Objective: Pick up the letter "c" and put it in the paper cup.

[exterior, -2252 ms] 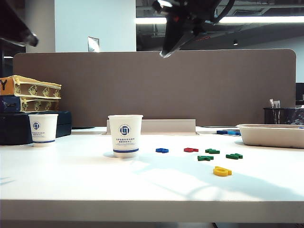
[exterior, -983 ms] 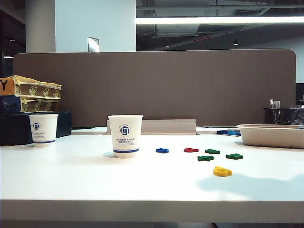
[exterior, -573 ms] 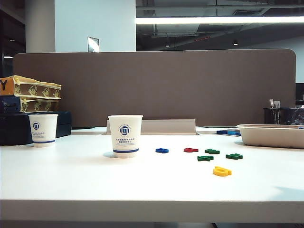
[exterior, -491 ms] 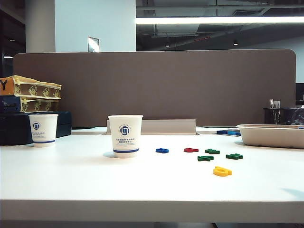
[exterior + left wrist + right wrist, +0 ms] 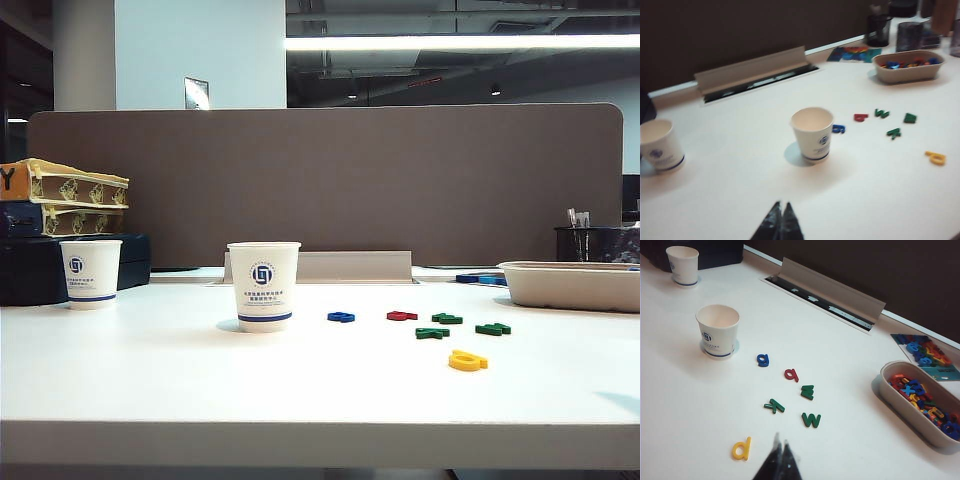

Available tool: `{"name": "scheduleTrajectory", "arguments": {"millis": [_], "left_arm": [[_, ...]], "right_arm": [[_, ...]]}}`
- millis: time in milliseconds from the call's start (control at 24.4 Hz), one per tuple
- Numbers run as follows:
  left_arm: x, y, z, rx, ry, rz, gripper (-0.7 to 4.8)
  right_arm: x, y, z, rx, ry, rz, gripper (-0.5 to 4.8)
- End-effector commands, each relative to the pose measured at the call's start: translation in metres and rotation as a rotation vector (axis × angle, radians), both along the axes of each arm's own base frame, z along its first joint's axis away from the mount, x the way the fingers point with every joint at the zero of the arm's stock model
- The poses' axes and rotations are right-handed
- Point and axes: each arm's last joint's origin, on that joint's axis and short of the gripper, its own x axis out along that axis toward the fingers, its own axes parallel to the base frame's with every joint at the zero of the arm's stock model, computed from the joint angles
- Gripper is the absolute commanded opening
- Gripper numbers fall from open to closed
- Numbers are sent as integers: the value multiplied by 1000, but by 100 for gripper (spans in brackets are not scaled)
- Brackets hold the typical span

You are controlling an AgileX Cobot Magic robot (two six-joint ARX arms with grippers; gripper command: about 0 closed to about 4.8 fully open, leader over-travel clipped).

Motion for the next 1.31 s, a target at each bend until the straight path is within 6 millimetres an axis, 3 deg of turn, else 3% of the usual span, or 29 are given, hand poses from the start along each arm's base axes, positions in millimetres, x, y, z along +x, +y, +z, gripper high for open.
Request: {"name": "scheduleTrajectory", "arguments": {"millis": [41, 450, 819, 1310], "left_arm": [[5, -1, -6, -61, 9, 55, -6], [15, -4, -26, -87, -16, 120, -6], [22, -8, -56, -67, 32, 125, -6], [25, -7, -67, -57, 30, 196, -6]], "right_arm": [[6, 3, -10, 26, -30, -12, -2], [16, 7, -55, 48, 16, -129, -1], [19, 6, -64, 46, -3, -209, -1], [22, 9, -101, 77, -36, -216, -1]]}}
